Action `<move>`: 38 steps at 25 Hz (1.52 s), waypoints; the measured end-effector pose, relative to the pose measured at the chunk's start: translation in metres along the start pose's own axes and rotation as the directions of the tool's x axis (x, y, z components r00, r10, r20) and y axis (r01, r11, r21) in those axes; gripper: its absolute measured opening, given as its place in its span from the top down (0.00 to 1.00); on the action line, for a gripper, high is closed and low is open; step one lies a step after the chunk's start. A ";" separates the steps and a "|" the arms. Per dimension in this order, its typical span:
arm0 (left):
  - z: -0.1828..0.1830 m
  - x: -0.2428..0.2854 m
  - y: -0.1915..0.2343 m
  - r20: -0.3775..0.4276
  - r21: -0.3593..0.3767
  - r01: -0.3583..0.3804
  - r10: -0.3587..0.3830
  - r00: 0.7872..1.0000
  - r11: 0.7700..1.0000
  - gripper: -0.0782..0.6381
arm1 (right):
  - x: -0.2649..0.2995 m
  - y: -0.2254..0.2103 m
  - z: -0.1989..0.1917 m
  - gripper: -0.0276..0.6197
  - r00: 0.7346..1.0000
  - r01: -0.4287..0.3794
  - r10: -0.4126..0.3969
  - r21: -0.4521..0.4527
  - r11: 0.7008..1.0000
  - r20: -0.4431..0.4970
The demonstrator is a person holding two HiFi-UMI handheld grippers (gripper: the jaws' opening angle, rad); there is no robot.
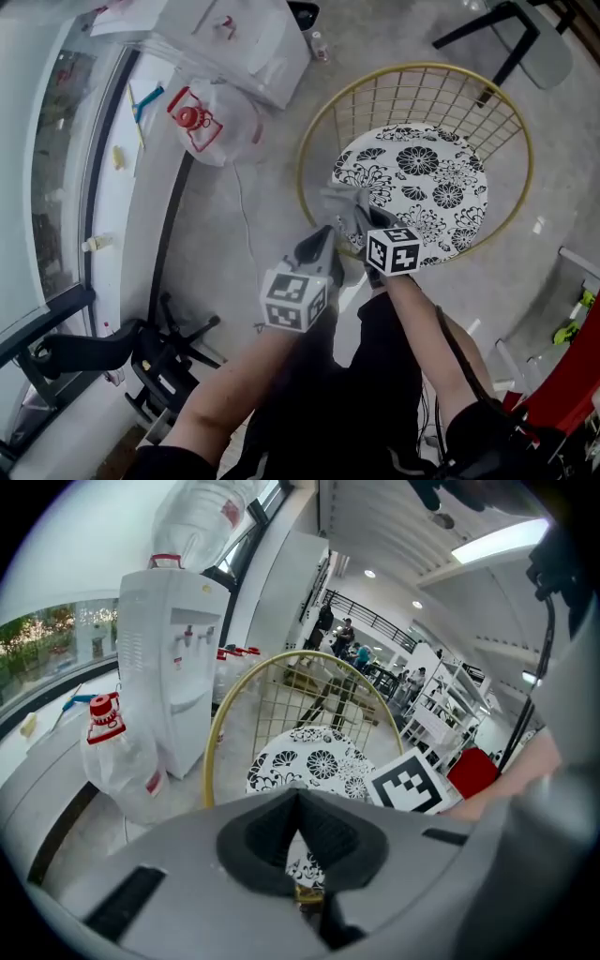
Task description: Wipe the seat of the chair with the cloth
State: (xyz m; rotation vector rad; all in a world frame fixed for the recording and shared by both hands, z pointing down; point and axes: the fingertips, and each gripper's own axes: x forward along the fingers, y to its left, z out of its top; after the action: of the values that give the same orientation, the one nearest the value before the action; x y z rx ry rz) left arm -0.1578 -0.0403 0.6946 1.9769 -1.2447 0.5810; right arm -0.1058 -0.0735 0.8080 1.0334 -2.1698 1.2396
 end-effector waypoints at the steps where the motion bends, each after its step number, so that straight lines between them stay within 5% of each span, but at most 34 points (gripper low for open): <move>1: -0.002 0.003 0.000 -0.007 0.009 -0.002 0.002 1.000 1.000 0.88 | 0.001 -0.006 -0.003 0.92 1.000 0.012 -0.012 0.008 1.000 -0.008; 29: -0.012 0.062 -0.086 -0.065 0.046 0.110 -0.107 0.992 0.993 0.88 | -0.078 -0.163 -0.035 0.92 0.955 0.295 -0.294 0.072 0.953 -0.026; 38: -0.011 0.077 -0.110 -0.087 0.082 0.136 -0.129 0.988 0.987 0.88 | -0.116 -0.210 -0.045 0.92 0.914 0.404 -0.402 0.055 0.913 -0.047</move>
State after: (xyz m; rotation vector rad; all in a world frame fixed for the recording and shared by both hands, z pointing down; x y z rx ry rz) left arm -0.0255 -0.0460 0.7179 2.0686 -1.0454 0.6523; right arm 0.1308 -0.0567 0.8658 1.3900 -1.7760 1.1222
